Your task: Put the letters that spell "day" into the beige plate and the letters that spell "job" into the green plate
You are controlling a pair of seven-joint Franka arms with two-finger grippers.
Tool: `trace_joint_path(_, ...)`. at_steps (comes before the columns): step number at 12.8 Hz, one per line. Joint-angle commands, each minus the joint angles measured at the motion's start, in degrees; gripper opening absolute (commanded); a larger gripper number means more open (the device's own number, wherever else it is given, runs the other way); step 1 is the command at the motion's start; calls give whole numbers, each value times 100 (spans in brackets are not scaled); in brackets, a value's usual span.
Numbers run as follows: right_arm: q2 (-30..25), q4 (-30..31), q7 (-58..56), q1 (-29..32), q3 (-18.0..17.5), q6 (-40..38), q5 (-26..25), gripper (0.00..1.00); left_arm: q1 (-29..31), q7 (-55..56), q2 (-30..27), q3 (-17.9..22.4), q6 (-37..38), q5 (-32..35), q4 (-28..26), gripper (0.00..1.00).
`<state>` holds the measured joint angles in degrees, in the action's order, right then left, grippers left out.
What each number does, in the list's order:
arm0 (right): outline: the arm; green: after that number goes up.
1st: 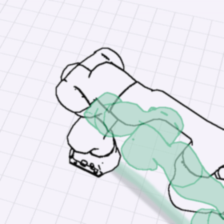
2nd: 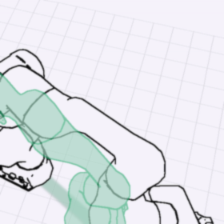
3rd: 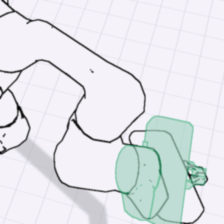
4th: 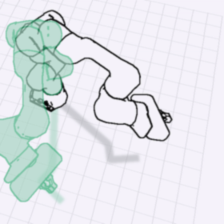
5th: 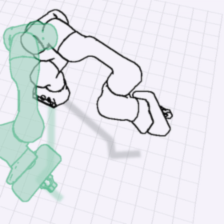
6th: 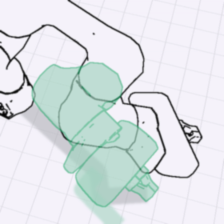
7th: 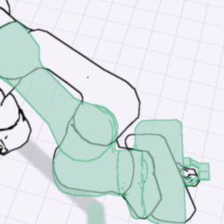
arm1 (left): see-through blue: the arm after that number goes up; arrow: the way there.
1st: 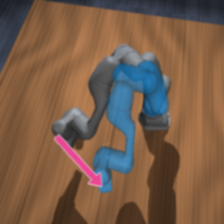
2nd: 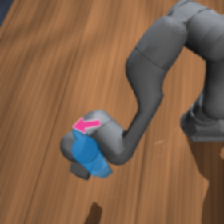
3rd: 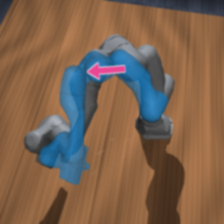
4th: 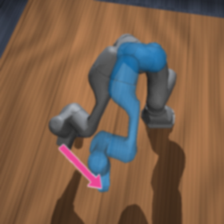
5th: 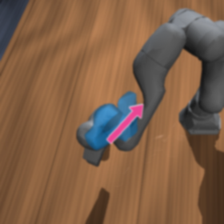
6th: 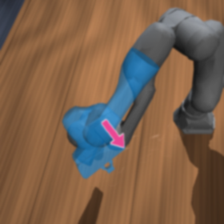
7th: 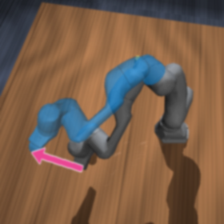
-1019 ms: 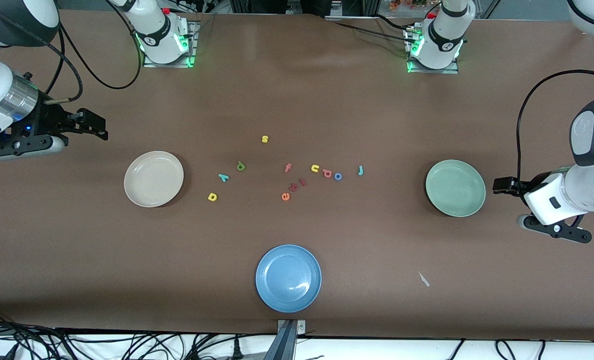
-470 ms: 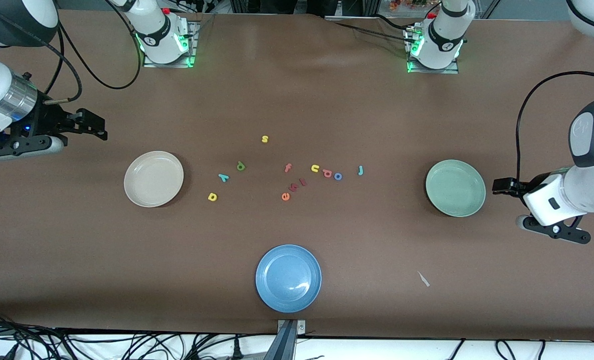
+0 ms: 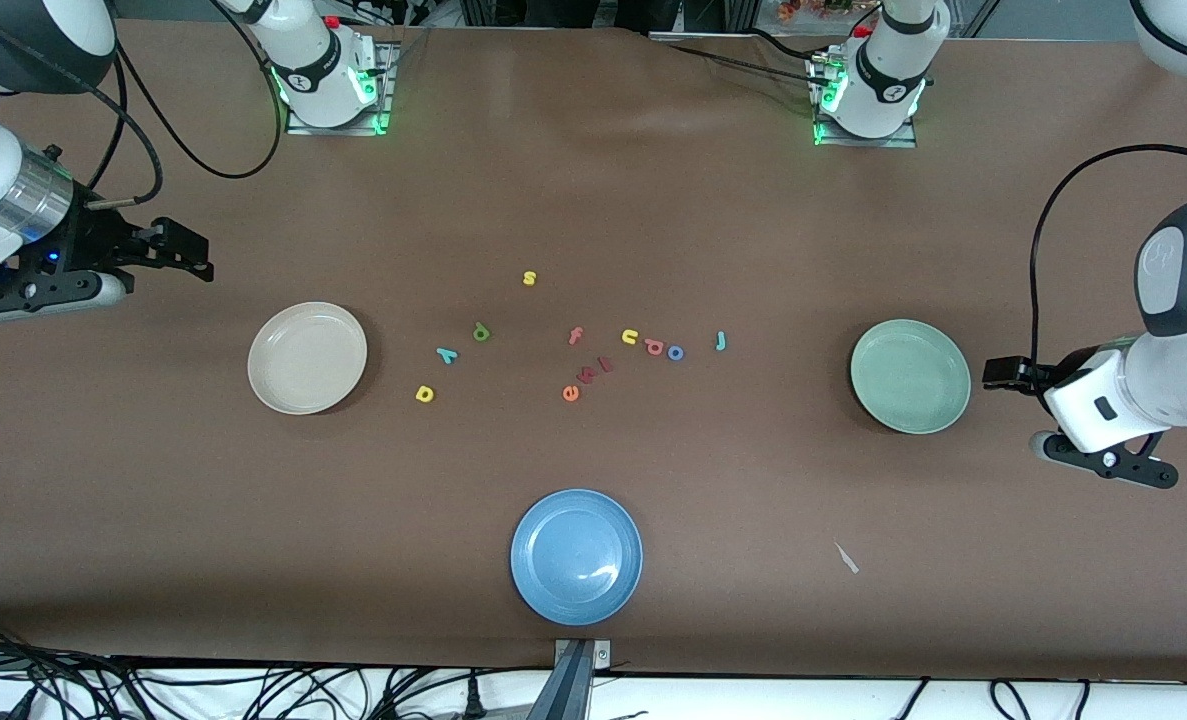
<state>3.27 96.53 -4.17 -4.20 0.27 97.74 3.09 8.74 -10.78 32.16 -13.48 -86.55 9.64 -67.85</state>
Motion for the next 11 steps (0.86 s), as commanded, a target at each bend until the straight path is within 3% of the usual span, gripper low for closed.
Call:
trace_joint_path(1,60,-99,-13,33,34,-35,43,100,-22,6,-25,12,-73,-15,-106,99)
trace_joint_path(11,60,-108,-31,7,25,-44,-195,100,5,32,-25,12,-73,-24,-106,100)
